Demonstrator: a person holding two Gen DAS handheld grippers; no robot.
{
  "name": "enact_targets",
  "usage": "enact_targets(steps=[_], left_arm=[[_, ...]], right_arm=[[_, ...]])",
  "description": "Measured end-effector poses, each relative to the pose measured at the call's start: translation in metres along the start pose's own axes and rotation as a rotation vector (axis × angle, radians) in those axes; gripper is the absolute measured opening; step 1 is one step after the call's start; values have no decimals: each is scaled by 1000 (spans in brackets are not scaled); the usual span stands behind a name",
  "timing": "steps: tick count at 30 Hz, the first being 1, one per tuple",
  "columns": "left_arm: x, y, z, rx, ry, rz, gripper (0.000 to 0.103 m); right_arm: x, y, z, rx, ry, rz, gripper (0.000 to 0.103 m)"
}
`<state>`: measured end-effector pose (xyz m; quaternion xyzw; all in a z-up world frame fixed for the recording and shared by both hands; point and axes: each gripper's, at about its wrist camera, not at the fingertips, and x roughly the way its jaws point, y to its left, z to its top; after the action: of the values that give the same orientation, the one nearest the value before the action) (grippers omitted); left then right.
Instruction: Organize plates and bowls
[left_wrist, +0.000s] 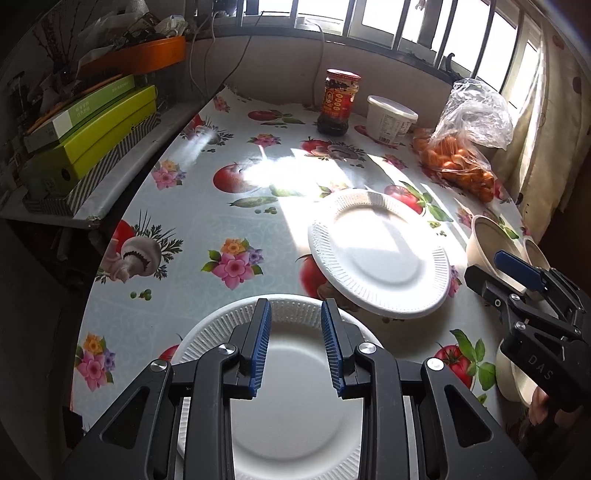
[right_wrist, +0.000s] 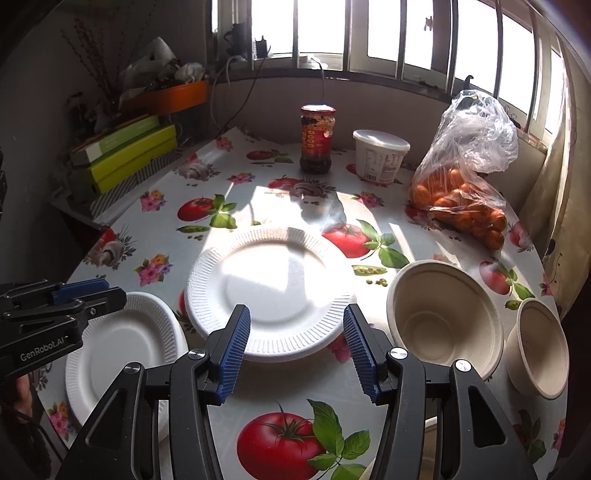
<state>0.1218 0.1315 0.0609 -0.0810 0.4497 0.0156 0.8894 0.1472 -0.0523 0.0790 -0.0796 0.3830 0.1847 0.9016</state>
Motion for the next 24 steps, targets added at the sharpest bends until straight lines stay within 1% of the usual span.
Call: enact_targets(steps=[5, 11, 17, 19, 24], left_arm=[[9, -5, 16, 6, 11, 4, 29], [17, -6, 31, -6, 18, -7, 29], [37, -7, 42, -34, 57, -31, 29], [42, -7, 44, -37, 63, -19, 29], [54, -7, 47, -38, 85, -16, 29]], right_arm=[[7, -15, 17, -15, 13, 9, 53], [21, -32, 36, -47, 55, 42, 53], [44, -53, 50, -20, 91, 66, 53], [52, -59, 54, -9, 104, 78, 53], [71, -68, 57, 1, 136, 86, 53]])
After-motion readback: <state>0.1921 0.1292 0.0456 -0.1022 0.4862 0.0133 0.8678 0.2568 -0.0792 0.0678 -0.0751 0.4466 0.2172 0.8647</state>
